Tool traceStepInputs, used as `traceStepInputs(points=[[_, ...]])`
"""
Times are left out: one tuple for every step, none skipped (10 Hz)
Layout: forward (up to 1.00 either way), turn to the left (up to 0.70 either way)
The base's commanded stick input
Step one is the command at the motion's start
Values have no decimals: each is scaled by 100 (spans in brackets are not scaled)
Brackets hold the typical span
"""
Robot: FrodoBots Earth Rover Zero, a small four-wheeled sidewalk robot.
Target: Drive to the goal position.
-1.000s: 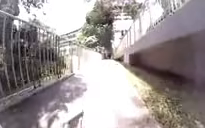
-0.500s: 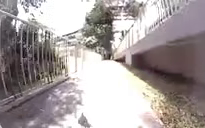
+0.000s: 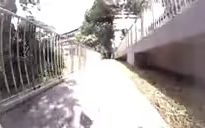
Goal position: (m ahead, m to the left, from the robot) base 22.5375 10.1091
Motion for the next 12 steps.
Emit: traceStepInputs(points=[[100,0],[100,0],[100,0],[100,0],[100,0],[100,0],[100,0],[100,0],[100,0],[100,0],[100,0],[100,0]])
